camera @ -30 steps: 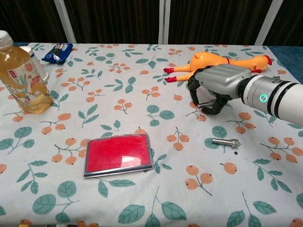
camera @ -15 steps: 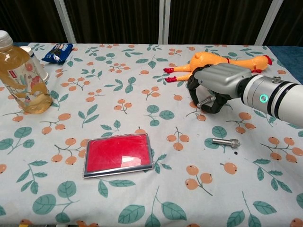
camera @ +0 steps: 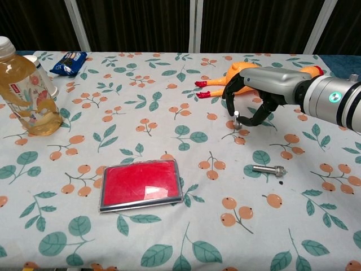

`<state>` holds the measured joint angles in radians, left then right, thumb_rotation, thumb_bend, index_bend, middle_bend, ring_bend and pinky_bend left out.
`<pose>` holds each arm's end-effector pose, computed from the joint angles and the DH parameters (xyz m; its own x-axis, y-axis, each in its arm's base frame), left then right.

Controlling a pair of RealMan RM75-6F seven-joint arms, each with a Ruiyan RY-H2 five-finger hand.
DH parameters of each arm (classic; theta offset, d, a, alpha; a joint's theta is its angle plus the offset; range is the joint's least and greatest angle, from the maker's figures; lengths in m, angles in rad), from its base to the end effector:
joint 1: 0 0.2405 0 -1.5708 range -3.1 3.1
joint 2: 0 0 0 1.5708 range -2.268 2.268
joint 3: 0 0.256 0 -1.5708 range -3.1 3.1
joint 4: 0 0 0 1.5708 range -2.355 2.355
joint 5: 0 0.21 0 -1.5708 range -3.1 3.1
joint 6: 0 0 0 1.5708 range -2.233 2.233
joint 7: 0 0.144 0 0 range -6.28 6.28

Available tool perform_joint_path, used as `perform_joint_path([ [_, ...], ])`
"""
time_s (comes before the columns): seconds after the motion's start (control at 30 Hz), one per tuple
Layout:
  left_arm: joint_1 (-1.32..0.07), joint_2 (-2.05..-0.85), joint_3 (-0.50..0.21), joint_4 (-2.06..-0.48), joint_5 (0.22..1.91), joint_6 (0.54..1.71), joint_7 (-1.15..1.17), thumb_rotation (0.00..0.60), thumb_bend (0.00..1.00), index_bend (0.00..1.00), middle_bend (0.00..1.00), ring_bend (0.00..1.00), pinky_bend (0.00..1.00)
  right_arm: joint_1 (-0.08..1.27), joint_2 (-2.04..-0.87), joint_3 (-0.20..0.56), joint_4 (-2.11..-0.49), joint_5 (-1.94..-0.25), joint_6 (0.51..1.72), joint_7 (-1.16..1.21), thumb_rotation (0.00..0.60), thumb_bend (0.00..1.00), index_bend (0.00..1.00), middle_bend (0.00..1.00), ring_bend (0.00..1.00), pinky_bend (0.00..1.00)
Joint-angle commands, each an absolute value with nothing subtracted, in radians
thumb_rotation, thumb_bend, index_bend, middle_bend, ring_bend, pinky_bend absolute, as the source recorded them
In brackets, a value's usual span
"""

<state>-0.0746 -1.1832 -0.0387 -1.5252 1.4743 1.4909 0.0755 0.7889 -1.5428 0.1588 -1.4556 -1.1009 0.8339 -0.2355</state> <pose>-0.3282 0.1762 0.1473 0.4817 0.0123 0.8763 0.8758 0.0295 -0.4818 -0.1443 -0.3457 -0.0303 0.4140 -0.3848 0.8250 -0.8797 -0.4021 0.2539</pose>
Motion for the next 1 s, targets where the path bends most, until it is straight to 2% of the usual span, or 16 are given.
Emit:
perform_joint_path([
  [0.03, -0.074, -1.183, -0.038, -1.527, 1.474, 1.491, 0.076, 0.6, 0.0, 0.14, 0.15, 0.0, 0.0, 0.787, -1.541, 0.167, -1.435, -1.113, 0.815, -0.199, 0.6, 0.34, 0.59, 0.22, 0.0, 0.0],
  [0.33, -0.072, -1.182, -0.038, -1.53, 1.476, 1.495, 0.079, 0.6, 0.0, 0.14, 0.15, 0.0, 0.0, 0.79, -1.546, 0.164, -1.414, -1.125, 0.811, -0.179, 0.6, 0.34, 0.59, 0.21, 0.0, 0.0],
  [0.63, -0.072, -1.181, -0.038, -1.53, 1.48, 1.496, 0.081, 0.6, 0.0, 0.14, 0.15, 0.0, 0.0, 0.788, -1.536, 0.158, -1.42, -1.131, 0.812, -0.175, 0.6, 0.35, 0.45, 0.2, 0.0, 0.0],
  [0.87, -0.072, -1.18, -0.039, -1.533, 1.479, 1.497, 0.085, 0.6, 0.0, 0.14, 0.15, 0.0, 0.0, 0.788, -1.531, 0.155, -1.427, -1.143, 0.817, -0.176, 0.6, 0.35, 0.41, 0.19, 0.0, 0.0],
  [1.0, -0.073, -1.179, -0.04, -1.536, 1.48, 1.497, 0.089, 0.6, 0.0, 0.14, 0.15, 0.0, 0.0, 0.775, -1.509, 0.146, -1.465, -1.191, 0.869, -0.198, 0.6, 0.35, 0.36, 0.18, 0.0, 0.0],
])
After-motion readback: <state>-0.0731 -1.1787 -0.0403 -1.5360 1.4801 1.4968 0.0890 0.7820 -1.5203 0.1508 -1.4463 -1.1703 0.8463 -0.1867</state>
